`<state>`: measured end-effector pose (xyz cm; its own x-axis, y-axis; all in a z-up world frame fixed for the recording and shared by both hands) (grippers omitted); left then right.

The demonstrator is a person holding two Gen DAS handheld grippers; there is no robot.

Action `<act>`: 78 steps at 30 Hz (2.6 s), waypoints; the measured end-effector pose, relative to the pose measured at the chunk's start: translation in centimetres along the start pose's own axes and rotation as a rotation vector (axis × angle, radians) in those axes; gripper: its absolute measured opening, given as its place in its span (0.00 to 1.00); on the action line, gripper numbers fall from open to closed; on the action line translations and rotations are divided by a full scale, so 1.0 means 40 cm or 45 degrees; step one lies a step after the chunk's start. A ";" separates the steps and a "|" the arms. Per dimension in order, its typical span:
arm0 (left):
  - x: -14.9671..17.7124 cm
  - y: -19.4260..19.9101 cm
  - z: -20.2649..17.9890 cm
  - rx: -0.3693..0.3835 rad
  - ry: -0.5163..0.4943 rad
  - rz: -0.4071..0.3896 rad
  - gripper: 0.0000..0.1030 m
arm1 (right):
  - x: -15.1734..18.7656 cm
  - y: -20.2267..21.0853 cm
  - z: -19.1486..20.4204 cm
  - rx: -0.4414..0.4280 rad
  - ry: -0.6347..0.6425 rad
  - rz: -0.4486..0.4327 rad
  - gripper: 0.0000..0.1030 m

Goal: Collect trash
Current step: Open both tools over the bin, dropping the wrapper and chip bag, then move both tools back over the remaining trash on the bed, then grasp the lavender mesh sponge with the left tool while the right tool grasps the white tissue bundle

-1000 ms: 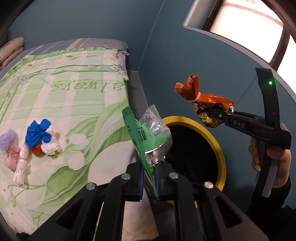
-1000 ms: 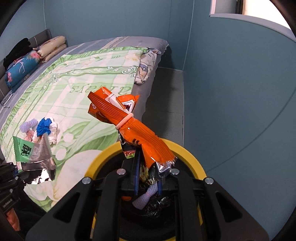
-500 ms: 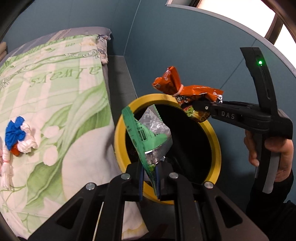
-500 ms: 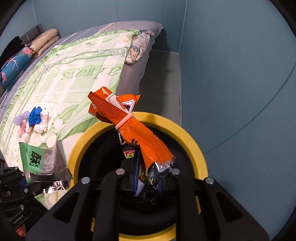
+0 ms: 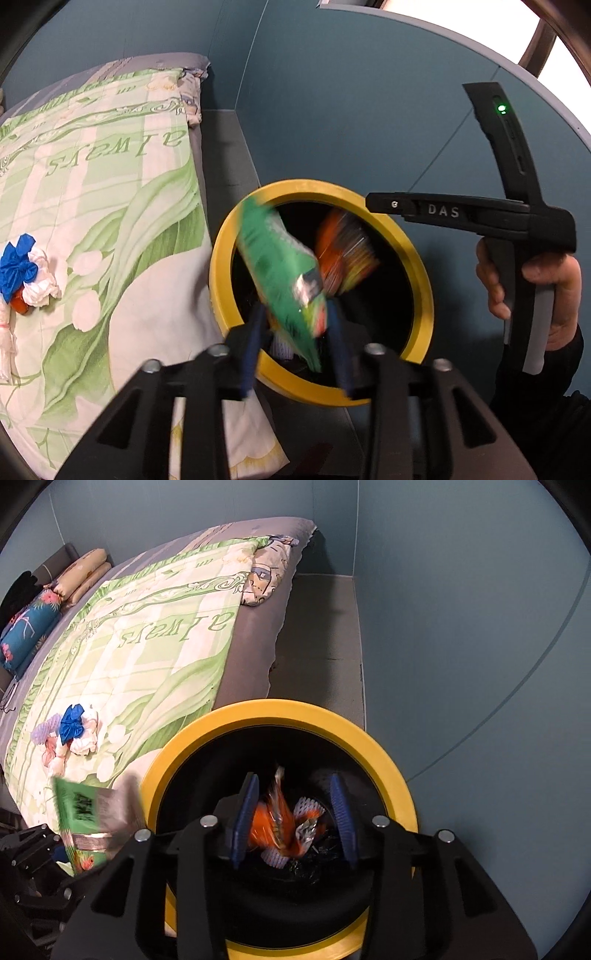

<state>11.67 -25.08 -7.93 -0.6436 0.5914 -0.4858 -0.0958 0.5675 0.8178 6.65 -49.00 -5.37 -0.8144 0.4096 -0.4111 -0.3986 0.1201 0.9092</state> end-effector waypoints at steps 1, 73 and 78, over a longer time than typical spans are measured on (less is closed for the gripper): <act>0.002 0.005 -0.003 -0.001 -0.005 -0.006 0.38 | -0.001 0.004 -0.004 -0.001 -0.007 -0.006 0.40; 0.221 0.366 0.971 -0.605 0.948 -0.268 0.88 | -0.116 -0.309 0.880 -0.370 0.615 0.048 0.78; 0.198 0.335 1.013 -0.620 0.956 -0.238 0.88 | -0.106 -0.351 0.895 -0.323 0.647 0.074 0.78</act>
<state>36.06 10.40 -13.32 -0.8938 -0.1109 -0.4345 -0.4484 0.2113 0.8685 30.79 -20.04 -14.06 -0.9137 -0.0848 -0.3973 -0.3844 -0.1360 0.9131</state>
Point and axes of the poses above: each gripper's, at about its wrist camera, not at the fingertips, and y roughly against the way its jaws point, z to its left, x to its underside, the point moved 1 cm from there along -y, roughly the way its jaws point, and after that the axes turned 5 degrees about z, right-handed, at the moved point
